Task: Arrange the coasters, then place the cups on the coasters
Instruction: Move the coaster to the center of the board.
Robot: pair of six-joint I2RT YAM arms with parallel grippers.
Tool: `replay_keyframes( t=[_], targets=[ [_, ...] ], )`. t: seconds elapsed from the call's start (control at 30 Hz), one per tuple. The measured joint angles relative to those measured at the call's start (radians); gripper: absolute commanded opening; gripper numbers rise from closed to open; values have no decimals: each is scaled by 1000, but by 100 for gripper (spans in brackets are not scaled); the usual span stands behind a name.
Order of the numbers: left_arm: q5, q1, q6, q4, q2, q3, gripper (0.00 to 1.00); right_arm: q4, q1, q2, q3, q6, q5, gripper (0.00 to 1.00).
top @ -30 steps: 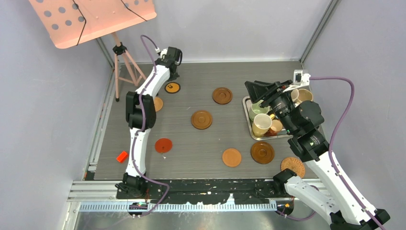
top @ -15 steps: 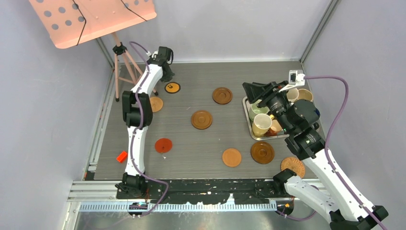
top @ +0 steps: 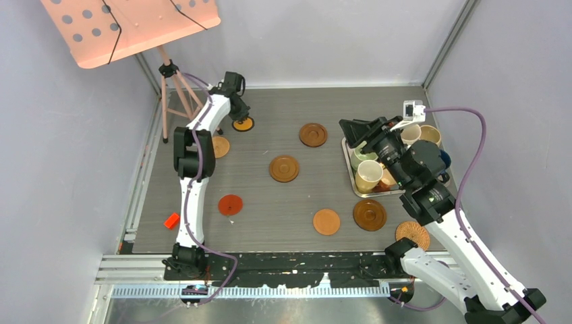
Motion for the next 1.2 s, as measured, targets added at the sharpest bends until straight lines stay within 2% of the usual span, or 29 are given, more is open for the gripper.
replay_keyframes(
  t=[0.37,0.7,0.87,1.07,1.2],
  targets=[
    [47,-11,-133,19,0,-81,7,-7,0,-60,0,-3,10,58],
    [57,-58,-195,9,-23,-128,1,-27,0,-118,0,-4,27,58],
    [39,-117,-192,16,-105,-257,1,-49,0,-151,-8,-3,32,58],
    [22,-183,-190,84,-191,-398,3,-61,0,-187,-16,-3,32,58],
    [19,-136,-200,183,-201,-400,4,-69,0,-196,-32,-3,32,58]
  ],
)
